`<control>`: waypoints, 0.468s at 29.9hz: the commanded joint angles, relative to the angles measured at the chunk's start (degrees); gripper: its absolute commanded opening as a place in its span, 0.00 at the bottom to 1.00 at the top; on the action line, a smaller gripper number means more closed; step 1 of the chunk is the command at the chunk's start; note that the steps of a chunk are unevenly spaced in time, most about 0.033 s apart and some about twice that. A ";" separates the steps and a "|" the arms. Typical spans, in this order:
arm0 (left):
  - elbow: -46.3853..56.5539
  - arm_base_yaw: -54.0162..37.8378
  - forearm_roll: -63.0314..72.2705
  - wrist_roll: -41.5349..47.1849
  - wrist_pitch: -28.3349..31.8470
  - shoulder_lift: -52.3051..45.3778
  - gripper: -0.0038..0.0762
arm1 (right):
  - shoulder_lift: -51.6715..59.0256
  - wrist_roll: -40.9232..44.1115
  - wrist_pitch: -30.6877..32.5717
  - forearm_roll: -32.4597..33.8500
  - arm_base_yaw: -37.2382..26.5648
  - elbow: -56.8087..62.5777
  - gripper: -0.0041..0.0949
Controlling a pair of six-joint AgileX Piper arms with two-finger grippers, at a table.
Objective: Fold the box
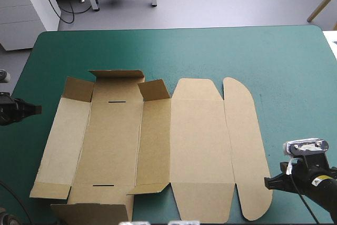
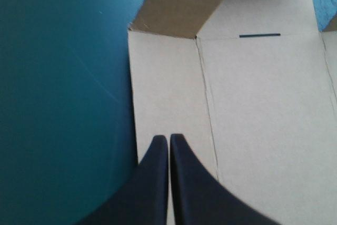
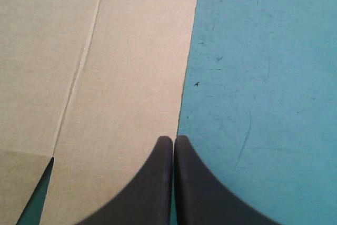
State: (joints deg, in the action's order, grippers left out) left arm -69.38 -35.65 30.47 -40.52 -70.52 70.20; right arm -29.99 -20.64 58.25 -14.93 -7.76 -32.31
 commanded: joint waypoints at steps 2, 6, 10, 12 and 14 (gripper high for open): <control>-5.70 0.25 0.28 1.94 -3.67 -1.36 0.04 | -0.14 -0.20 -2.83 -0.69 0.14 -1.49 0.03; -5.45 0.25 -0.83 1.94 -3.67 -1.36 0.04 | -0.14 -0.20 -2.83 -0.69 0.14 -1.49 0.03; -5.36 0.25 -2.93 1.94 -3.16 -1.36 0.04 | -0.14 -0.20 -2.92 -0.69 0.14 -1.49 0.03; -5.36 0.25 -3.72 2.79 -2.65 -1.25 0.07 | -0.14 -0.20 -2.92 -0.69 0.14 -1.49 0.03; -5.36 0.25 -3.90 3.46 -1.79 -1.25 0.16 | -0.14 -0.20 -2.92 -0.69 0.14 -1.49 0.03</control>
State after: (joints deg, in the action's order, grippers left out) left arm -73.13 -35.65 25.01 -38.22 -71.44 70.10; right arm -29.99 -20.64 58.25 -14.93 -7.76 -32.31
